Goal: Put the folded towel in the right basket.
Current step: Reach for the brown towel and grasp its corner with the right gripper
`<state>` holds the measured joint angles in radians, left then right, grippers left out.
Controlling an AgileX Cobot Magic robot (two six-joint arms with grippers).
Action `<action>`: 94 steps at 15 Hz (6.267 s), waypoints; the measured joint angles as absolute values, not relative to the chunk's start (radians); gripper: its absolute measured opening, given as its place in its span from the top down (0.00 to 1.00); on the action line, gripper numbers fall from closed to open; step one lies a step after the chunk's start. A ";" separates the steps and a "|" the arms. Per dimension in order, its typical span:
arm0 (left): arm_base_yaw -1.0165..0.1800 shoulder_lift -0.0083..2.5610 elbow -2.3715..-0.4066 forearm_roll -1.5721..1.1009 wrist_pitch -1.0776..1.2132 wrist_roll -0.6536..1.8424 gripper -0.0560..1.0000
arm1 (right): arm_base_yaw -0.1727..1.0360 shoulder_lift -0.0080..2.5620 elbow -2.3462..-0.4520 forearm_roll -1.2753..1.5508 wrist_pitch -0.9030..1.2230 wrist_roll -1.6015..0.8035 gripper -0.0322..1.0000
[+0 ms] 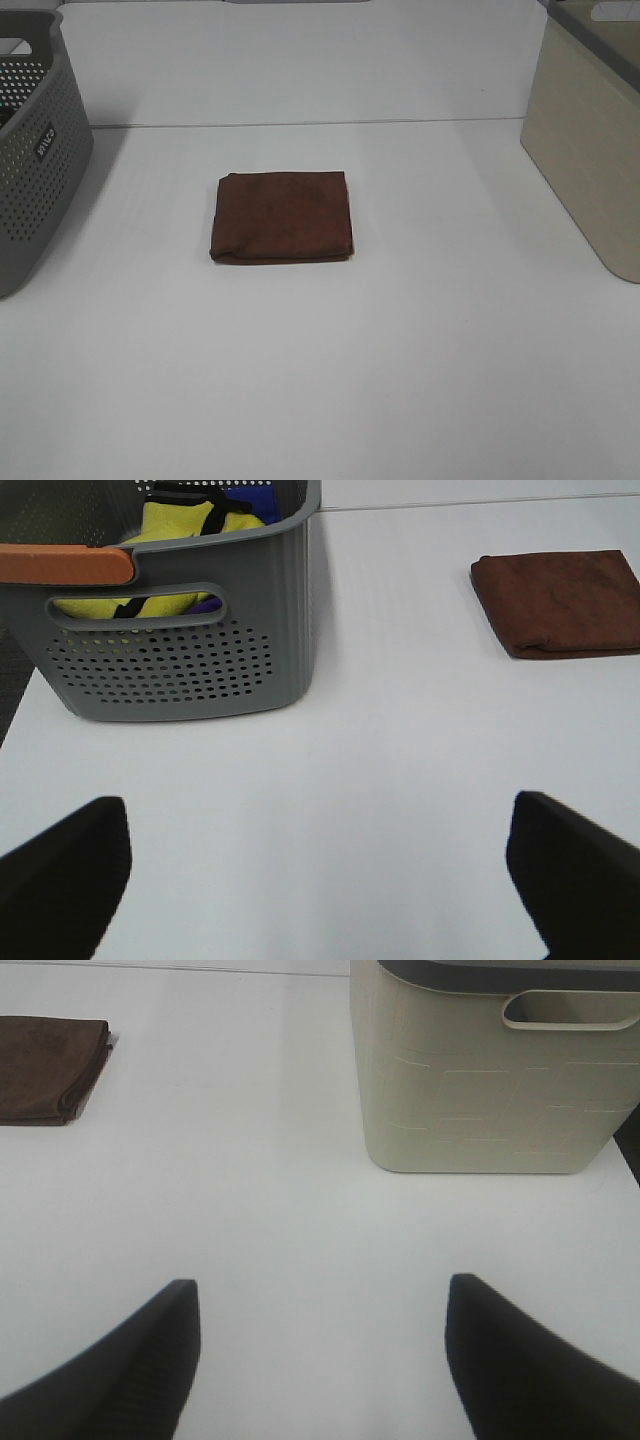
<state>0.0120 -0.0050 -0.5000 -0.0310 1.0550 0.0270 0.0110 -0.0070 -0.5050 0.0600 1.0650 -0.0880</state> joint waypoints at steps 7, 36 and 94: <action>0.012 -0.005 -0.500 -0.031 1.055 0.027 0.03 | 0.011 -0.007 -0.505 0.060 1.065 -0.088 0.33; 0.012 -0.005 -0.500 -0.031 1.055 0.027 0.03 | 0.011 -0.007 -0.505 0.060 1.065 -0.088 0.33; 0.012 -0.005 -0.500 -0.031 1.055 0.027 0.03 | 0.247 2.456 -1.960 0.715 1.104 -0.265 0.33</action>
<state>0.0120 -0.0050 -0.5000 -0.0310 1.0550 0.0270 0.2470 2.4560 -1.9600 0.7150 1.1040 -0.2650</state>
